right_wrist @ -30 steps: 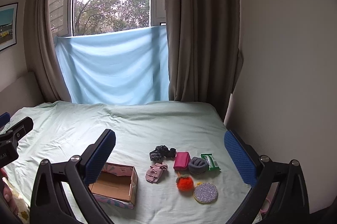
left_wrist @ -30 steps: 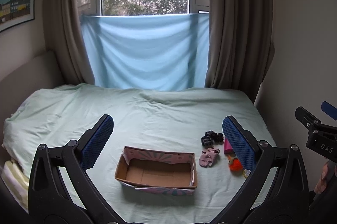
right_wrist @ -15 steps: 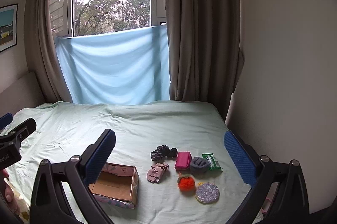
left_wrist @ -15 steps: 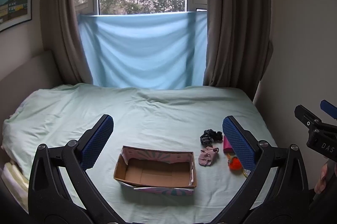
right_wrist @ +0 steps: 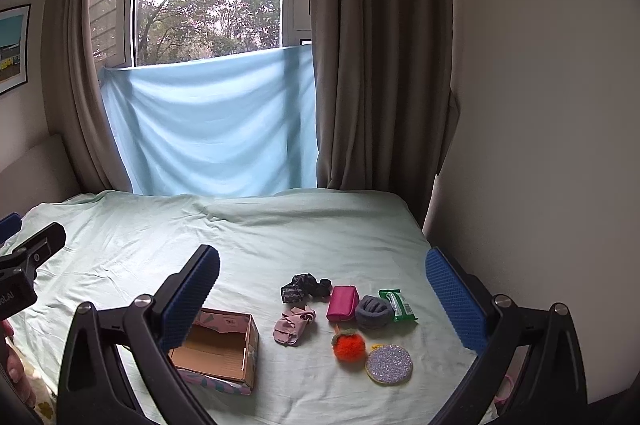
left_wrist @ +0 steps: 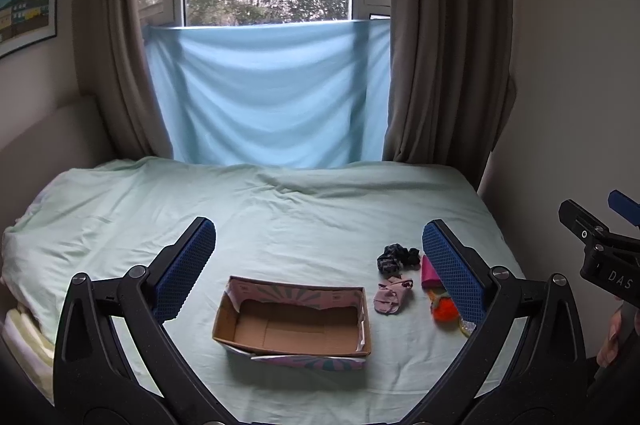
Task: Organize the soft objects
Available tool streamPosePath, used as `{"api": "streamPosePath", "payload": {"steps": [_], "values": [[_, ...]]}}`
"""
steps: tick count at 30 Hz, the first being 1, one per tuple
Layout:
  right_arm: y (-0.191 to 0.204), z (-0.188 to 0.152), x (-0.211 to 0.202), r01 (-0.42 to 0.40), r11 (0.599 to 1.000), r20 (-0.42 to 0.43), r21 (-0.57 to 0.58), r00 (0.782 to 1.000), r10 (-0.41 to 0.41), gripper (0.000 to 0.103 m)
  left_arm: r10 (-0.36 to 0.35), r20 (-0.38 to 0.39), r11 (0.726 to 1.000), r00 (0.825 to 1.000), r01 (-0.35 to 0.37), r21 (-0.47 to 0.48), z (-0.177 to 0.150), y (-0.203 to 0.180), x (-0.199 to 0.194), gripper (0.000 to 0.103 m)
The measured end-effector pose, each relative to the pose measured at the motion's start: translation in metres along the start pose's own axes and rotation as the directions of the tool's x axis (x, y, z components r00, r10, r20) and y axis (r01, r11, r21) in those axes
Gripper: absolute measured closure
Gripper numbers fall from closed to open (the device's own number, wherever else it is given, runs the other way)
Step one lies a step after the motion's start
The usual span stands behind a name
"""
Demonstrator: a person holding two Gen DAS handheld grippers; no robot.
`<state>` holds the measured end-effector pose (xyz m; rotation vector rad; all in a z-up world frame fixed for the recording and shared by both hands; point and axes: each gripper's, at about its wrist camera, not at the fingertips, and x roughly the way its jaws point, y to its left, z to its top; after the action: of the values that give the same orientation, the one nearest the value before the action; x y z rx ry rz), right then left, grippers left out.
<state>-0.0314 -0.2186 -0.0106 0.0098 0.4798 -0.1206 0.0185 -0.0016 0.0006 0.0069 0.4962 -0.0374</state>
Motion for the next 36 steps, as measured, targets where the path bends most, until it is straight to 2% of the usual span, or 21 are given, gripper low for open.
{"api": "streamPosePath", "payload": {"steps": [27, 32, 36], "values": [[0.000, 0.001, -0.002, 0.001, 1.000, -0.004, 0.011, 1.000, -0.001, 0.000, -0.012, -0.015, 1.000, 1.000, 0.013, 0.002, 0.000, -0.002, 0.003, 0.000], [-0.005, 0.001, -0.001, 0.023, 1.000, -0.008, 0.020, 1.000, -0.023, 0.000, -0.048, -0.035, 0.999, 0.998, 0.048, 0.017, 0.007, -0.005, 0.013, 0.000], [-0.017, -0.007, 0.003, 0.070, 0.997, -0.022, 0.029, 0.997, -0.069, 0.000, -0.106, -0.077, 0.992, 0.991, 0.111, 0.060, 0.002, -0.022, 0.035, 0.000]]}}
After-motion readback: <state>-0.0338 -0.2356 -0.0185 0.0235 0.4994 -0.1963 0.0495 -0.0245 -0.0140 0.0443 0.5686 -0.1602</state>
